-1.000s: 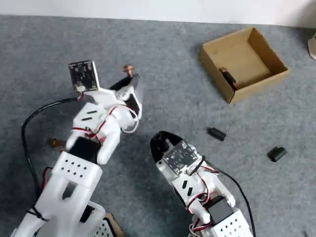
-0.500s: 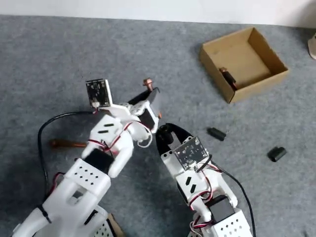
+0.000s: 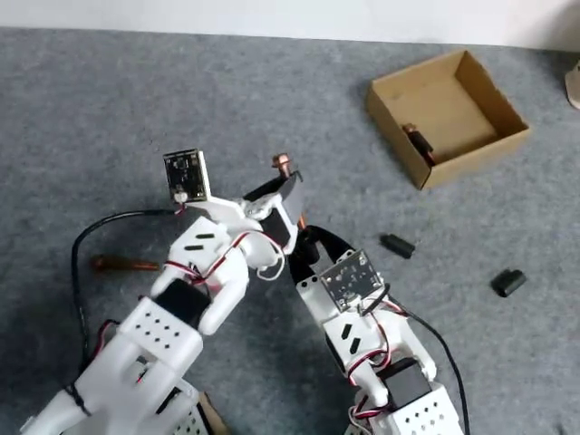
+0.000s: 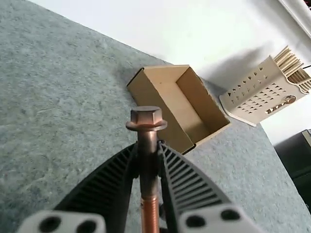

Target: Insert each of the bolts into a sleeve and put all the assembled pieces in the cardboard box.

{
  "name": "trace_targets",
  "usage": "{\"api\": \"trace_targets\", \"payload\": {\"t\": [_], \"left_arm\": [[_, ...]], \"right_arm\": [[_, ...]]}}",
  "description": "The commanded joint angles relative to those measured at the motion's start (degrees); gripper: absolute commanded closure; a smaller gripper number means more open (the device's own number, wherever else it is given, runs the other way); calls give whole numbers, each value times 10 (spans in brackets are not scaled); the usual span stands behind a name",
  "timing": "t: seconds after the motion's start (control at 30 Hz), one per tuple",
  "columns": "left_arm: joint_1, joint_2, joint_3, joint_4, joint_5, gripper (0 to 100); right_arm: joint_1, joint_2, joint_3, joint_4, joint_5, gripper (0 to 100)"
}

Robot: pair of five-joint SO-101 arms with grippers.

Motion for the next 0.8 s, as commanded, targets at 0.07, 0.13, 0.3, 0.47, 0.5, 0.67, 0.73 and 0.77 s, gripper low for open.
{"api": "trace_targets", "payload": {"t": [0.07, 0.13, 0.3, 0.47, 0.5, 0.67, 0.73, 0.77], "left_arm": [[7, -78, -11, 72, 2, 994], [16, -87, -9, 81, 2, 994], [57, -87, 21, 69, -1, 994], [36, -87, 25, -6, -27, 994], [36, -86, 25, -13, -31, 994], [29, -86, 24, -31, -33, 994], [16, -85, 25, -42, -31, 994], [8, -85, 26, -44, -30, 994]], "right_arm": [[37, -4, 22, -17, -2, 993], [43, -4, 22, -17, -3, 993], [43, -4, 22, -17, -5, 993], [42, -4, 22, -15, -5, 993], [42, -4, 22, -15, -5, 993], [41, -4, 22, -15, -5, 993], [41, -4, 22, -15, -5, 993], [41, -4, 22, -15, -5, 993]]}}
